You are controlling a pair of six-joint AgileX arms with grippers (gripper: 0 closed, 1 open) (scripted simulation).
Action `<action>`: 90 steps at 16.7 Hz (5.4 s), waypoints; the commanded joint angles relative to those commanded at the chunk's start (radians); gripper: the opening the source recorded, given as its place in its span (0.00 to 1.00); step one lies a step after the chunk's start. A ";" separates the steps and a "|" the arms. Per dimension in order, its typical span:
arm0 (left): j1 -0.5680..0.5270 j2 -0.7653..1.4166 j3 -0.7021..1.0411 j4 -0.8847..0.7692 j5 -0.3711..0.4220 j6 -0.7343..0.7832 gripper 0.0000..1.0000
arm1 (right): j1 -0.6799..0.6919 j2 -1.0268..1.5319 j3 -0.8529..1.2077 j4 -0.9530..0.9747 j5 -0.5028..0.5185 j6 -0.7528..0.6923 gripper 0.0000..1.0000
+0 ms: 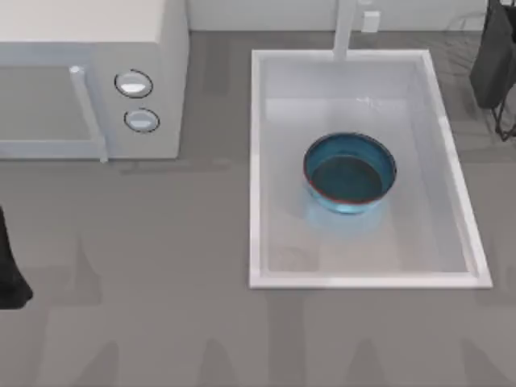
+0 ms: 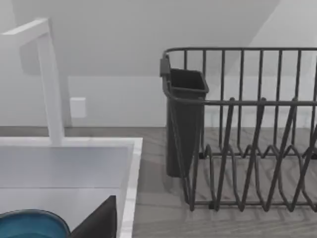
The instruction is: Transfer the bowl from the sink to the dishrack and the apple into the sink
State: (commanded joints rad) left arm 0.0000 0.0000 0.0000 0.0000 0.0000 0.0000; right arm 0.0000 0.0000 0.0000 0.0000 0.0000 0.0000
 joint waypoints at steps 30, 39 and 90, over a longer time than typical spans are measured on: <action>0.000 0.000 0.000 0.000 0.000 0.000 1.00 | 0.443 2.353 2.051 -1.242 -0.050 0.516 1.00; 0.000 0.000 0.000 0.000 0.000 0.000 1.00 | 0.522 2.678 2.532 -1.255 0.112 0.538 1.00; 0.000 0.000 0.000 0.000 0.000 0.000 1.00 | 0.740 2.303 2.190 -1.303 0.143 0.756 0.00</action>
State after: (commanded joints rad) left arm 0.0000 0.0000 0.0000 0.0000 0.0000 0.0000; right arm 0.7399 2.3030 2.1904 -1.3032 0.1429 0.7558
